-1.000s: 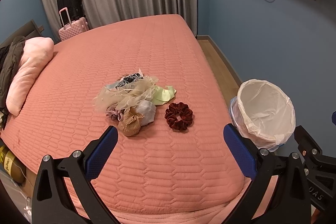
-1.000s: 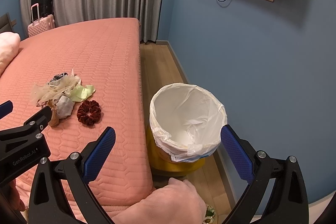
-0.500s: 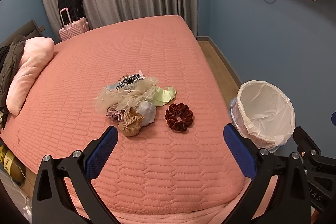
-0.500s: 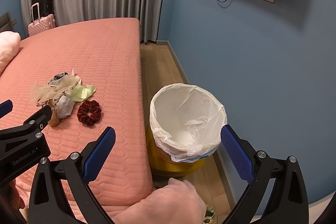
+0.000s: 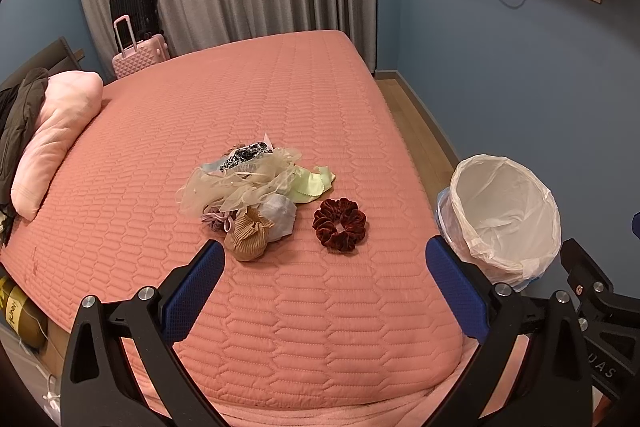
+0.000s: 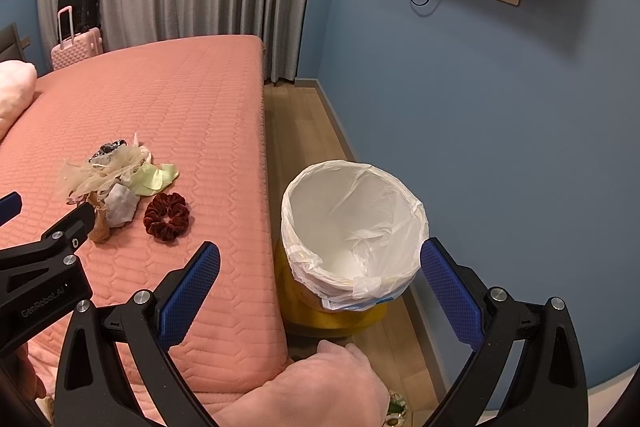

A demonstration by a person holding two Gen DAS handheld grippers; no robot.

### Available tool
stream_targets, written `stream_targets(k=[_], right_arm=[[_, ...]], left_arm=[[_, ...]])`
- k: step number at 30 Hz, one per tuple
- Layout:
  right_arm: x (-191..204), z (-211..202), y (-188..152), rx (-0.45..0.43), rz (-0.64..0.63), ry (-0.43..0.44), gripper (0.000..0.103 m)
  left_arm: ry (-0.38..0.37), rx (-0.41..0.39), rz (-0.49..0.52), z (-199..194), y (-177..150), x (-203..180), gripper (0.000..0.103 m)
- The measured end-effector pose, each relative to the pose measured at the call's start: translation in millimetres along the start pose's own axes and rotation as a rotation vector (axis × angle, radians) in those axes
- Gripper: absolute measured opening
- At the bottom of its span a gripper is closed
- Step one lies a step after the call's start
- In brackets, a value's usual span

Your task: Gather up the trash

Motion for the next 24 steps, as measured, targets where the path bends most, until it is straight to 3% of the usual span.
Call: stream_targets(k=[24], right_arm=[[-3.6, -0.3, 1.3, -0.006, 0.008, -0.008, 0.097]], left_arm=[[-0.005, -0.017, 0.007, -4.4, 0.8, -2.3, 0.096]])
Point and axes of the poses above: each gripper's, at about its wrist camera, not at the fingertips, and z roughly the way its jaws point, x to its left, y to its top, the point moved 6 cm from there along z, roughly the way its jaws point, and after that the axes turned 4 degrees about y, right-handed, at the moved point
